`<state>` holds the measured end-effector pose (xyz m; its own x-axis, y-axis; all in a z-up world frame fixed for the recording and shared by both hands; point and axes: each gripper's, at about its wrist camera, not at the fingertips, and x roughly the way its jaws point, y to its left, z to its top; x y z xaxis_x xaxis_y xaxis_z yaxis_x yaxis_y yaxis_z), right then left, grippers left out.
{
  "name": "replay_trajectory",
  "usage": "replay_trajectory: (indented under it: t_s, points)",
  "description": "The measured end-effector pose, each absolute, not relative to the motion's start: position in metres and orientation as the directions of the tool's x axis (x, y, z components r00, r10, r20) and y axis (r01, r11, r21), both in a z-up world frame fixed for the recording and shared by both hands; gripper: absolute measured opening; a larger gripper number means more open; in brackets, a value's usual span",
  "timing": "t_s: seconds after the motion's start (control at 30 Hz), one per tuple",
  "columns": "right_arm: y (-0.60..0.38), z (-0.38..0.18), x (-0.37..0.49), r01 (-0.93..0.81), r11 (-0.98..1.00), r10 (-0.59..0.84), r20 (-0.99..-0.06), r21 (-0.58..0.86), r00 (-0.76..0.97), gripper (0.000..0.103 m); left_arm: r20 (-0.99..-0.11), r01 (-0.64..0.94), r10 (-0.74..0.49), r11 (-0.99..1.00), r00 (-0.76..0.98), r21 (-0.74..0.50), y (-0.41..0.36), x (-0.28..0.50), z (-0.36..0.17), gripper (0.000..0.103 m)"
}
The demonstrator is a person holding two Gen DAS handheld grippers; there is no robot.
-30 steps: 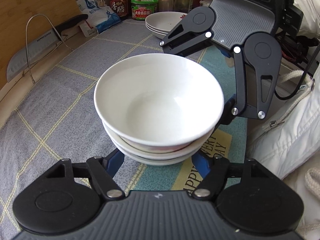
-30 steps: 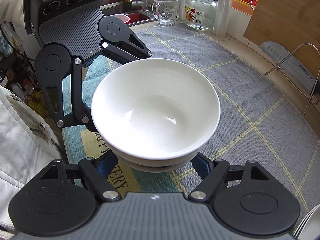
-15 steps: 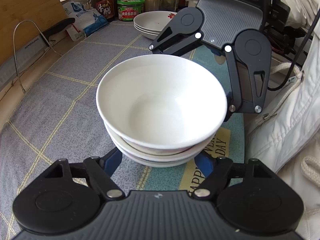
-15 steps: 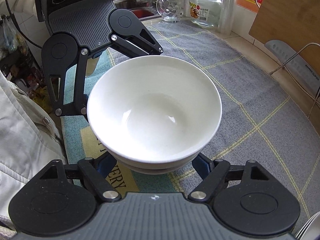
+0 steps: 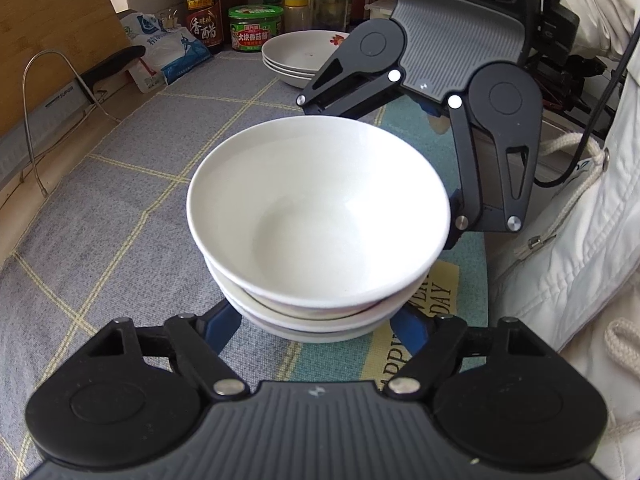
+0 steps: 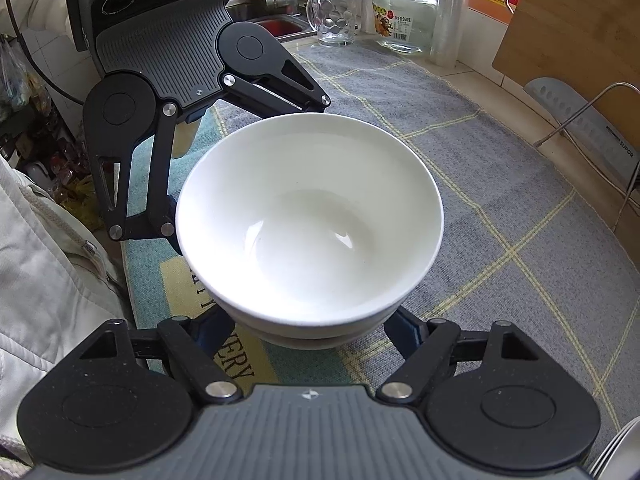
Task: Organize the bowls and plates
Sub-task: 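Lift the bowl stack off the towel with both tools together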
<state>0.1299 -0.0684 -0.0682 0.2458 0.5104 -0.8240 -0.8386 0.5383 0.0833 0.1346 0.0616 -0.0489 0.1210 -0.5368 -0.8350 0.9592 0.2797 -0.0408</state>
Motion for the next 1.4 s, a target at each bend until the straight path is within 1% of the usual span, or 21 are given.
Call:
replay_trajectory:
  t_s: [0.13,0.47,0.83,1.07,1.2,1.4]
  points:
    - [-0.068,-0.066,0.128,-0.836,0.544,0.499,-0.826,0.065,0.261,0.084,-0.832,0.960,-0.537,0.280,0.141,-0.019,0.061,0.132,-0.048,0.080]
    - [-0.072,-0.067,0.124,-0.833,0.550,0.505,-0.819,0.061,0.273,0.084,-0.835,0.959,-0.531,0.283,0.146,-0.012,0.061,0.131,-0.049,0.080]
    - [-0.083,-0.073,0.111,-0.836,0.549,0.553,-0.757,0.018,0.348,0.084,-0.842,0.957,-0.508,0.290,0.181,0.031,0.057,0.124,-0.046,0.080]
    - [-0.090,-0.073,0.115,-0.854,0.518,0.590,-0.738,0.034,0.328,0.085,-0.844,0.957,-0.505,0.288,0.182,0.034,0.056,0.125,-0.046,0.080]
    - [-0.089,-0.074,0.119,-0.869,0.493,0.603,-0.731,0.029,0.318,0.089,-0.841,0.960,-0.509,0.278,0.182,0.039,0.057,0.127,-0.047,0.081]
    - [-0.089,-0.075,0.124,-0.879,0.474,0.620,-0.729,0.054,0.289,0.090,-0.838,0.963,-0.515,0.266,0.178,0.041,0.058,0.127,-0.048,0.081]
